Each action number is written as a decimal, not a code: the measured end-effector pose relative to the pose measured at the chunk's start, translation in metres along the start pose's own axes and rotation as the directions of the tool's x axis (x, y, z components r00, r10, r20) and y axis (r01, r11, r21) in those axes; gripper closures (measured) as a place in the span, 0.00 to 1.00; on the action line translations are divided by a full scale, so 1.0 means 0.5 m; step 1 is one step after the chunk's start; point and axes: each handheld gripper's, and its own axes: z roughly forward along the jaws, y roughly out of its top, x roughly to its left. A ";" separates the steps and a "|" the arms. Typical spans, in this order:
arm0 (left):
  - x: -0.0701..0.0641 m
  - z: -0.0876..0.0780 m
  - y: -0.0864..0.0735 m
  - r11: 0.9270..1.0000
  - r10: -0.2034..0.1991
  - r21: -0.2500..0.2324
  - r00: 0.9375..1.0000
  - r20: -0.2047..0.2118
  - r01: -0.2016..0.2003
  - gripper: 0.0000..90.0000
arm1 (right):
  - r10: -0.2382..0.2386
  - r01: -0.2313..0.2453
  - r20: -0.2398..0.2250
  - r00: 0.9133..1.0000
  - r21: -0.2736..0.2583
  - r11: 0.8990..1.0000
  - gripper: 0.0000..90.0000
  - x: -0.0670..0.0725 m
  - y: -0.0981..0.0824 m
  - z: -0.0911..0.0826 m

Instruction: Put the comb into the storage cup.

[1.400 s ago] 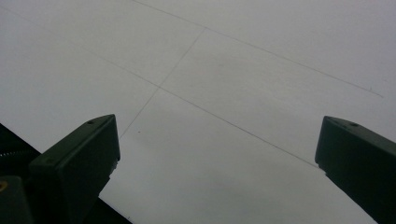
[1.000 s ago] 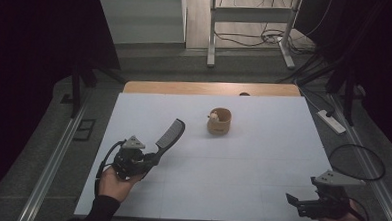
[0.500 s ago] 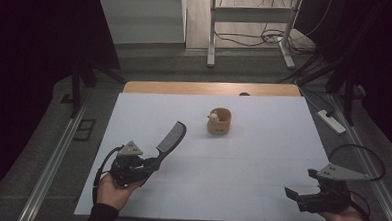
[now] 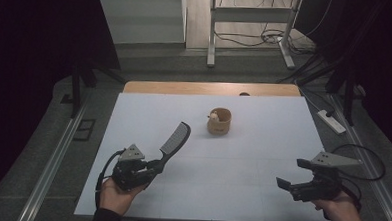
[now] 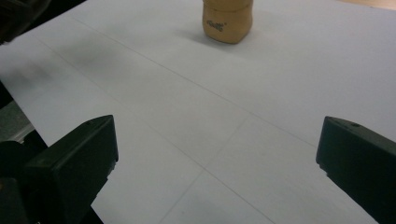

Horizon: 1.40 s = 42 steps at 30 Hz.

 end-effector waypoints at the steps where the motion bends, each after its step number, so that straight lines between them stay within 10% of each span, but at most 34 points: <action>1: -0.003 0.001 0.001 1.000 0.006 -0.001 1.000 0.000 -0.006 0.80 | -0.001 0.001 -0.010 1.000 -0.002 1.000 0.00 0.002 0.005 0.003; 9: -0.015 0.009 0.009 0.999 0.029 -0.023 1.000 0.010 -0.029 0.80 | -0.076 0.076 -0.084 0.994 -0.004 0.997 0.00 0.022 0.036 0.035; 42: -0.050 0.069 0.051 0.993 0.103 -0.071 0.992 0.066 -0.098 0.80 | 0.024 -0.022 -0.212 0.977 0.013 1.000 0.00 0.046 0.141 0.156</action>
